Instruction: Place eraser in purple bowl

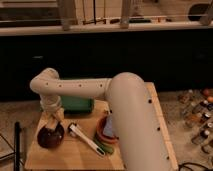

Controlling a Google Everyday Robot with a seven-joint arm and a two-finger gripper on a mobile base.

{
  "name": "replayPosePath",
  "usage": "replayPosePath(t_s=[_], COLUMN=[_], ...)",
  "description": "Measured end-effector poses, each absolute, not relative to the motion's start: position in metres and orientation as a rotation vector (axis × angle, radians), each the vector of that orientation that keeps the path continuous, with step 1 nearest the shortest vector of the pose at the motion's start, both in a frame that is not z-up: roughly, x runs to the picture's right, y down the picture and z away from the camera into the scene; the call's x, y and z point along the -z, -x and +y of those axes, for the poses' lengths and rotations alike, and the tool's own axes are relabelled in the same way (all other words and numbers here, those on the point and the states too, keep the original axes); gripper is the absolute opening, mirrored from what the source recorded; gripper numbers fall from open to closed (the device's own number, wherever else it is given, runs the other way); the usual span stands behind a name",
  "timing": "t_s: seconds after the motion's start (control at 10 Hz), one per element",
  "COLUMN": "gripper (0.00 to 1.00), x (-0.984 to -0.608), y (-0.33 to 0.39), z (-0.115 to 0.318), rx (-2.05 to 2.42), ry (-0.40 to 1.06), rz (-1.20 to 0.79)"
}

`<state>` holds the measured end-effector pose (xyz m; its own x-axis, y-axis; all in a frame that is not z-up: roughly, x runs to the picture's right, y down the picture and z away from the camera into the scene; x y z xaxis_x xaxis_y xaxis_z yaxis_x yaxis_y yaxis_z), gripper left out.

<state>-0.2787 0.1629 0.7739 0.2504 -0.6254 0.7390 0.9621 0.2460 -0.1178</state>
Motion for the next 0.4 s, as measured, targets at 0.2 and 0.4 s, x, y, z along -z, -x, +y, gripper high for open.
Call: replayPosePath(t_s=[0.2,0.4], gripper=[0.0,0.0], x=[-0.766,-0.757], y=[0.282,0.289], z=[0.17,0.177], rx=[1.217,1.255], ry=[0.638,0.631], rz=[-0.639,-0.646])
